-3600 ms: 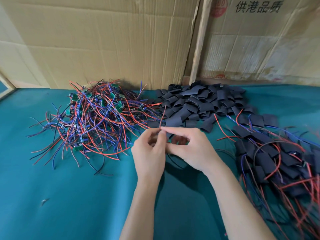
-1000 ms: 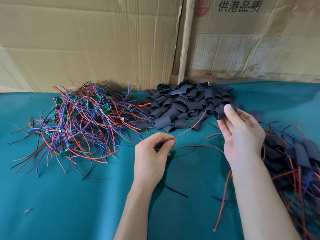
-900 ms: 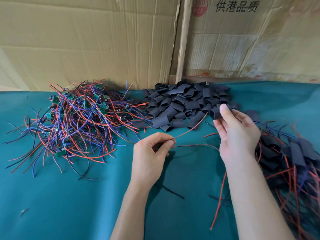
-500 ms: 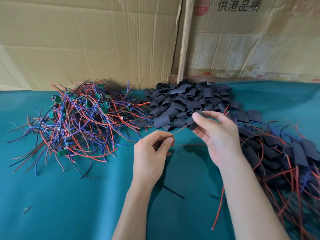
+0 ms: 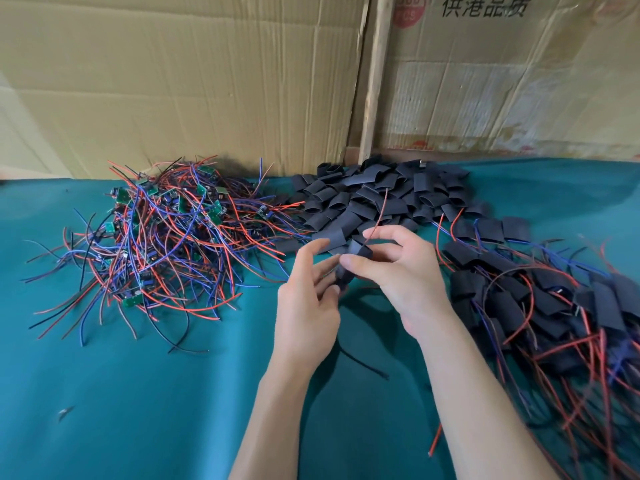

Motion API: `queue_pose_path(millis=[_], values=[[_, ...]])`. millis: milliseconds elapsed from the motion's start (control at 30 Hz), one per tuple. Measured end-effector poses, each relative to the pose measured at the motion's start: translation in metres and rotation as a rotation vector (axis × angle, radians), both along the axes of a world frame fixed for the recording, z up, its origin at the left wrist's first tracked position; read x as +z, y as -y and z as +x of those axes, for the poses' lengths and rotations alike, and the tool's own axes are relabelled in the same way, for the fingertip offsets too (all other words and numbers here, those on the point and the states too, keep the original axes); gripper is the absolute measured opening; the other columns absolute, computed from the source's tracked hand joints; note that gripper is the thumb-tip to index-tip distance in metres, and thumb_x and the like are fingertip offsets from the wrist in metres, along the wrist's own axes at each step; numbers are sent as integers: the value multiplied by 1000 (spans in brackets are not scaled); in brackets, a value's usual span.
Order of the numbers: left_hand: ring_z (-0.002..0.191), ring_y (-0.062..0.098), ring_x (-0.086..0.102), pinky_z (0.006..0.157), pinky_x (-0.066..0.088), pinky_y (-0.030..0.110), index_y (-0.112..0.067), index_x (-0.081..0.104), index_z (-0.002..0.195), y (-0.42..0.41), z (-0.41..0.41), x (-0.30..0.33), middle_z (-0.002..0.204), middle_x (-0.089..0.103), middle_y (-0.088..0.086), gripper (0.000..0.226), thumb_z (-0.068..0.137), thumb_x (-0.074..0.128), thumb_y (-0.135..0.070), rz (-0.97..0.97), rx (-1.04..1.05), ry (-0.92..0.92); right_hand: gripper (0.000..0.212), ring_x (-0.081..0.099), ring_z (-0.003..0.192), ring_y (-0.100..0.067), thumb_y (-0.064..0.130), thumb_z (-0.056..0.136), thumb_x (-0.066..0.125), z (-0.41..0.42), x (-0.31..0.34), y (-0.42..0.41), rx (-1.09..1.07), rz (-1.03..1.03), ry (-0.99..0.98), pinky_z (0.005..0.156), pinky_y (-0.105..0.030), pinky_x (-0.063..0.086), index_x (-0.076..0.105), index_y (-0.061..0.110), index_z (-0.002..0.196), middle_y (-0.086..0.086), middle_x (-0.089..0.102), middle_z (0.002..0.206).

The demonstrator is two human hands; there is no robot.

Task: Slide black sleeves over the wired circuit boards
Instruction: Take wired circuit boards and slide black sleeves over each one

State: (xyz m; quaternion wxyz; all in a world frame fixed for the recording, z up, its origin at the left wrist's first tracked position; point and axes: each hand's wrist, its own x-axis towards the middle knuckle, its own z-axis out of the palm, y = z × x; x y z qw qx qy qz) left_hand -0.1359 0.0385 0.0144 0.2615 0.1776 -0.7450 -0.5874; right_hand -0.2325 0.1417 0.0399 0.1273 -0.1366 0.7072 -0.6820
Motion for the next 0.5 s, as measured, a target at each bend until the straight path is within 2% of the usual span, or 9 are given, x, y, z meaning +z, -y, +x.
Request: queue_pose_path(millis=[67,167,267,400,500], values=[[107,1,69,92,57,27,-45,55,116,1,-1,2,115,72,-13,65,90,52,14,46,33,-43,42,72,74,-15,16,67,94,-2,0,-1,-26,12,-18,81,-36,59,67,25,98,3,79,81],[108,9,70,95,57,40,-41,60,112,1,-2,2,117,72,-8,58,90,55,13,90,51,-98,41,71,66,-14,14,69,93,-1,1,0,-25,-43,15,76,-36,62,67,18,101,0,79,80],[95,12,75,86,60,36,-37,63,107,1,-2,2,108,73,-12,50,89,62,10,65,81,-120,41,72,67,-16,13,70,92,1,2,2,-21,-102,87,70,-31,63,67,14,103,-3,78,79],[71,20,74,60,62,30,-24,69,93,1,-2,4,82,69,-3,23,88,73,-2,62,154,-121,38,73,71,-24,13,72,91,-2,4,0,-27,-179,193,67,-33,60,67,10,101,-2,74,72],[64,18,73,56,61,32,-16,69,85,0,-4,4,73,70,-4,12,91,71,-5,37,153,-48,35,72,77,-23,8,74,89,-2,3,0,-27,-226,236,68,-30,60,68,6,102,-6,73,77]])
